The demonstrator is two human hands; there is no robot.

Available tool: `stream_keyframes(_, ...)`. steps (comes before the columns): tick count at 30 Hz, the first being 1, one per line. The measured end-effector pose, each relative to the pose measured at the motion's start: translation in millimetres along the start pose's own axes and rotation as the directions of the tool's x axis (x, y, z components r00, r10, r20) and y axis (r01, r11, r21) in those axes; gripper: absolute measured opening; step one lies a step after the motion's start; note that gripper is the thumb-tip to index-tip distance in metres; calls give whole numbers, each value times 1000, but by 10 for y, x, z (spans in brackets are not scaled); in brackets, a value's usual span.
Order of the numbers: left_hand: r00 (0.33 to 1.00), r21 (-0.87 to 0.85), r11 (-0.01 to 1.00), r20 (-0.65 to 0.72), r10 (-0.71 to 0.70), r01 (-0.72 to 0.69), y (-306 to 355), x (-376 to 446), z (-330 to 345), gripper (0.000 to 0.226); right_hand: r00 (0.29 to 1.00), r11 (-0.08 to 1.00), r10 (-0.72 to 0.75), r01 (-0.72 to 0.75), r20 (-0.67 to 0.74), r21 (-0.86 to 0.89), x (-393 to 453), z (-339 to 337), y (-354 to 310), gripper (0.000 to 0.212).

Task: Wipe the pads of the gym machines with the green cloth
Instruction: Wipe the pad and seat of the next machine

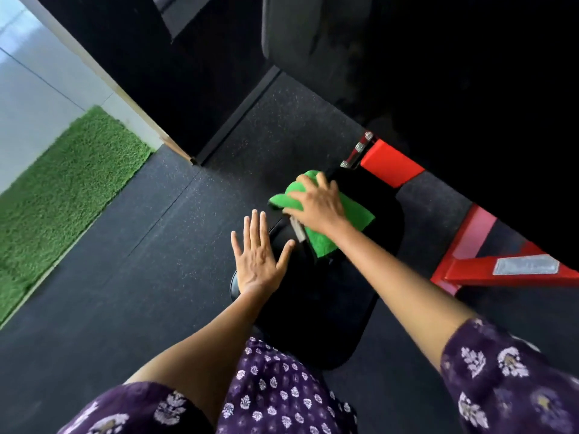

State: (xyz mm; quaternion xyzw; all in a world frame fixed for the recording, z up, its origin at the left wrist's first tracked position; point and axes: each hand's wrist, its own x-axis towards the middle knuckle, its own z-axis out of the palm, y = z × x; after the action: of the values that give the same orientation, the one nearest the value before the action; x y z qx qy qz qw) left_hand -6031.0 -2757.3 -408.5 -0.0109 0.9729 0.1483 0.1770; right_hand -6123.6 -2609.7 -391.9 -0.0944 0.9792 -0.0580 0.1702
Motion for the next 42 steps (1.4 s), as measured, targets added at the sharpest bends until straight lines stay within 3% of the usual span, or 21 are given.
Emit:
stream_keyframes(4,999,32,999,36,-16,15,20,24,-16,92,911,907,408,-395,-65,147,257,-95,379,46)
stream_keyframes(6,999,43,999,43,-29,27,14,36,-20,93,930,931,362,-358,-59,74,235,-60,150,47)
stream_keyframes(9,999,28,999,35,-36,35,18,30,-15,93,996,996,83,-83,-37,19,35,45,-125,47)
stream_keyframes(10,999,17,999,26,-39,39,12,30,-15,93,997,998,53,-51,-55,35,14,57,-61,47)
stream_keyframes(12,999,11,999,19,-36,36,20,42,-11,93,979,983,163,-150,-126,106,38,53,229,47)
stream_keyframes(16,999,21,999,25,-31,30,35,36,-25,93,836,839,520,-460,-176,291,-18,67,708,49)
stream_keyframes(21,999,24,999,29,-35,34,34,38,-22,91,695,700,702,-632,-157,332,-120,86,661,53)
stream_keyframes(24,999,23,999,30,-36,36,39,52,-28,91,769,766,621,-556,-152,323,-203,129,270,54)
stream_keyframes(27,999,14,999,24,-33,33,48,46,-26,93,914,961,265,-223,-306,166,-532,332,-20,53)
stream_keyframes(29,1000,12,1000,22,-20,20,46,40,-23,94,942,996,76,-57,-326,69,-627,399,149,53)
stream_keyframes(31,1000,24,1000,24,11,-12,42,30,-21,93,946,983,168,-139,-277,122,-583,306,370,52)
stream_keyframes(34,996,30,995,13,91,-92,42,32,-32,91,858,888,451,-401,-245,227,-460,225,360,52)
stream_keyframes(37,990,-174,975,-40,134,-138,27,-4,-36,83,883,914,397,-355,-250,198,-591,285,-75,53)
stream_keyframes(40,997,-528,847,-10,74,-68,-55,-38,-104,61,953,986,129,-95,-274,134,-964,465,-319,55)
stream_keyframes(42,997,-633,774,38,62,-24,-166,-37,-182,46,964,996,-37,59,-265,73,-1182,498,-223,58)
